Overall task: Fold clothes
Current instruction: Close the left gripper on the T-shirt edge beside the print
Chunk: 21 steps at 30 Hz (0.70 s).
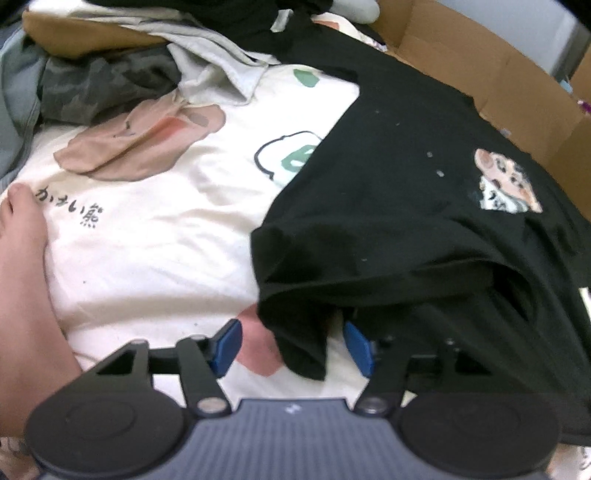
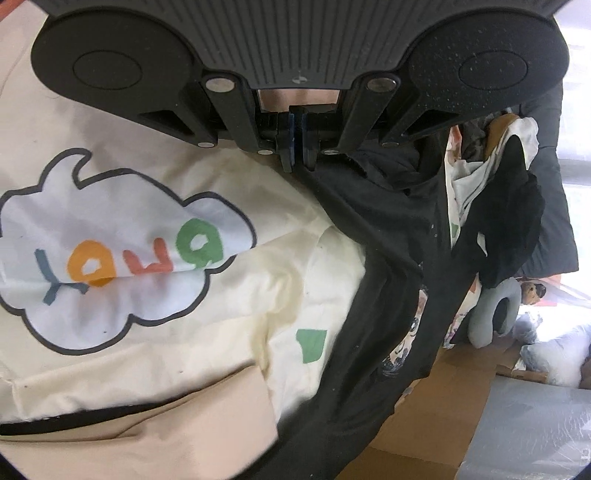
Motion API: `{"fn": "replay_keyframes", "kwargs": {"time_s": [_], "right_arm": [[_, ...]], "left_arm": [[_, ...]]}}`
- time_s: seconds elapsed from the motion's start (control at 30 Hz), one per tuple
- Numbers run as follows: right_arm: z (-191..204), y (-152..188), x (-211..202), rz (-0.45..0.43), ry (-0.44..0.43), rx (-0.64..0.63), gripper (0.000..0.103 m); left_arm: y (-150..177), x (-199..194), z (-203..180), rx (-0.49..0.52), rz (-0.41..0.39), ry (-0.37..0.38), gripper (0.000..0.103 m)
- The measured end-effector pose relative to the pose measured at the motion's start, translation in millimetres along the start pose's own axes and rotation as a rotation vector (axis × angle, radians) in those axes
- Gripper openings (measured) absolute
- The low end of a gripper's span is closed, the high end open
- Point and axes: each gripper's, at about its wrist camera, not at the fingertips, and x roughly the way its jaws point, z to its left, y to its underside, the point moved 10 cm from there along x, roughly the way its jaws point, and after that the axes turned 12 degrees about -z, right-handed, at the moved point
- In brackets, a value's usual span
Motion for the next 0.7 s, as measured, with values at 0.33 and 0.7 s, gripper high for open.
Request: {"fn": "replay_keyframes", "kwargs": {"time_s": [0.33,0.7], "right_arm": [[-3,4,-8,-0.021,0.011,0.028,0.001],[-1,-6,-32,-0.093,0.032,0.026,0.001]], "left_arm": [[-25,-10,18,0.026,-0.03,-0.031,0.002],[-98,-40,53,0.129,-0.114,-0.135,0.002]]}}
